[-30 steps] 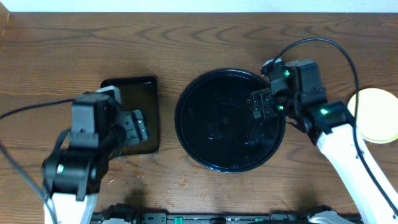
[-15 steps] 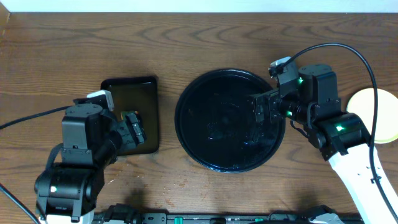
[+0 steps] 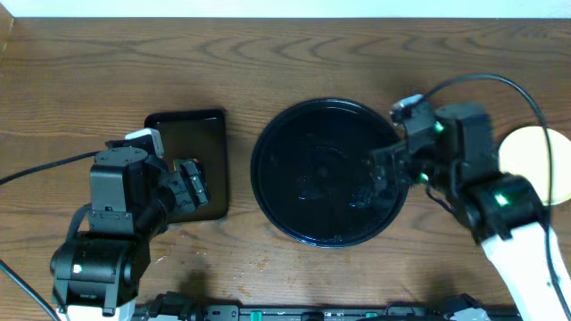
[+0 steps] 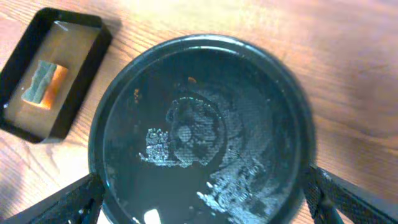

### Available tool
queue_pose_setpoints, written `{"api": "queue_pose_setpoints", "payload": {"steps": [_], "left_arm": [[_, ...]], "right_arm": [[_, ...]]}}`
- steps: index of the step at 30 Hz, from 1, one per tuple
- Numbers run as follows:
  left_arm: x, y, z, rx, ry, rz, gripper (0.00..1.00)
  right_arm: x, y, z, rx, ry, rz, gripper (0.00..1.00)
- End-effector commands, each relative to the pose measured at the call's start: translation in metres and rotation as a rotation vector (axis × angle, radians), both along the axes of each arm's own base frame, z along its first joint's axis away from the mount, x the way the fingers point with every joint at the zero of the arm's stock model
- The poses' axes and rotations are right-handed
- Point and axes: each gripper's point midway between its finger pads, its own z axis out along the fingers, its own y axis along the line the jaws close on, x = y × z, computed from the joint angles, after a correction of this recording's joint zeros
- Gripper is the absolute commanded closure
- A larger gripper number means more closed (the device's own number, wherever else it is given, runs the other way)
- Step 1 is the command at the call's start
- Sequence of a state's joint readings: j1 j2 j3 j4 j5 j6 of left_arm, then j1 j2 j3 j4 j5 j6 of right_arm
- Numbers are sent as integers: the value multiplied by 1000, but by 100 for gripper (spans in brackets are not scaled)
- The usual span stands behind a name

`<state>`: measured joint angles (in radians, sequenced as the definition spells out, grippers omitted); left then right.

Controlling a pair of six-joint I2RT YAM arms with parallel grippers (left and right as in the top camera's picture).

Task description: Clean dirty plates on tray and stack at the side

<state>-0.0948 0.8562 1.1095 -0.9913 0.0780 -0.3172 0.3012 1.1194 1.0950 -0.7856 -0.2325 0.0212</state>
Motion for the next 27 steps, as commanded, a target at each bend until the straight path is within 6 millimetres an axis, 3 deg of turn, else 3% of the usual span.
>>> {"api": "queue_pose_setpoints", "payload": {"steps": [1,5,9,17,22,27], "left_arm": [[1,2,5,4,-13,10,15],[1,1,5,4,-13,10,14],[1,2,5,4,-13,10,14],[1,2,5,4,-13,10,14],[1,1,5,4,-13,10,13],[1,1,5,4,-13,10,14]], "right_arm": [[-24,-35,46,-87,-207,-52,1],[-43,-67,60,-140,-341,-173,1],[-57,-81,44,-125,-441,-217,1],[-64,-82,-26,-52,-577,-224,1],[-58,-74,-52,7,-702,-198,1],[-55,-65,-65,55,-799,-161,1]]}}
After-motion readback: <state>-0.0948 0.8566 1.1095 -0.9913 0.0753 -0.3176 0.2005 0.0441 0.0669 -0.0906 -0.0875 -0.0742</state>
